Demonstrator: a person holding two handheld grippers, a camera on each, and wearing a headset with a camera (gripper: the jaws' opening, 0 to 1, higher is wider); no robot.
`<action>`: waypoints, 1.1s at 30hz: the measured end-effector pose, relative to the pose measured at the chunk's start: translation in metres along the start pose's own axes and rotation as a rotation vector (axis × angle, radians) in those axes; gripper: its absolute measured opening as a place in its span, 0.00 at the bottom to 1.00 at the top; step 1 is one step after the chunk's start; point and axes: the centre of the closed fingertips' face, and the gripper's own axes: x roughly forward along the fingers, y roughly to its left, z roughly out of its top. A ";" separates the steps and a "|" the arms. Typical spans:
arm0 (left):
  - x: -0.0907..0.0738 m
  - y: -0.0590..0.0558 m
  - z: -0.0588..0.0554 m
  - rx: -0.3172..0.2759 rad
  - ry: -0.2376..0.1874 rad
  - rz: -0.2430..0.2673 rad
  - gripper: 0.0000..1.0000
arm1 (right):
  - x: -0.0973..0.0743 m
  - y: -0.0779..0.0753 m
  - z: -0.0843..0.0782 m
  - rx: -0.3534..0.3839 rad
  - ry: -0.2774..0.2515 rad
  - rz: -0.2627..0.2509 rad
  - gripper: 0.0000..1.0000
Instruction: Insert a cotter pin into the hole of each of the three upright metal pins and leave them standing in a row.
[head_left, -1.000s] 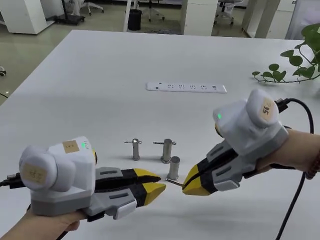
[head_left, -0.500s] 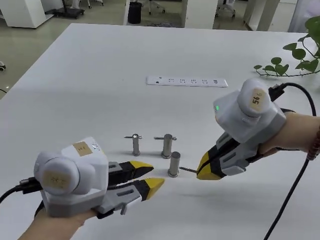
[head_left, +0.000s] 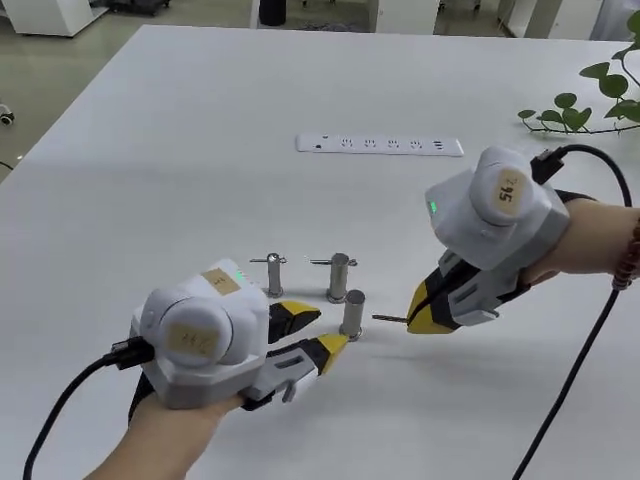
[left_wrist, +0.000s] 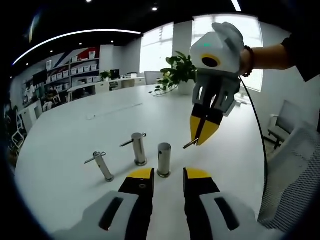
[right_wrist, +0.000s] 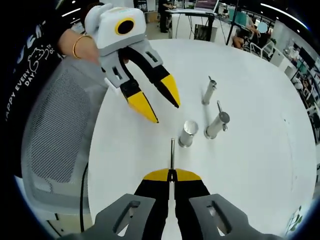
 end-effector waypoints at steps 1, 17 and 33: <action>0.002 0.001 -0.002 0.001 0.009 0.008 0.20 | 0.000 -0.001 0.000 0.000 0.001 0.001 0.00; 0.034 0.002 -0.013 0.003 0.065 0.026 0.17 | 0.003 -0.015 -0.001 -0.015 0.013 0.007 0.00; 0.047 0.007 -0.019 -0.012 0.082 0.038 0.14 | 0.008 -0.022 0.002 -0.021 0.010 0.013 0.00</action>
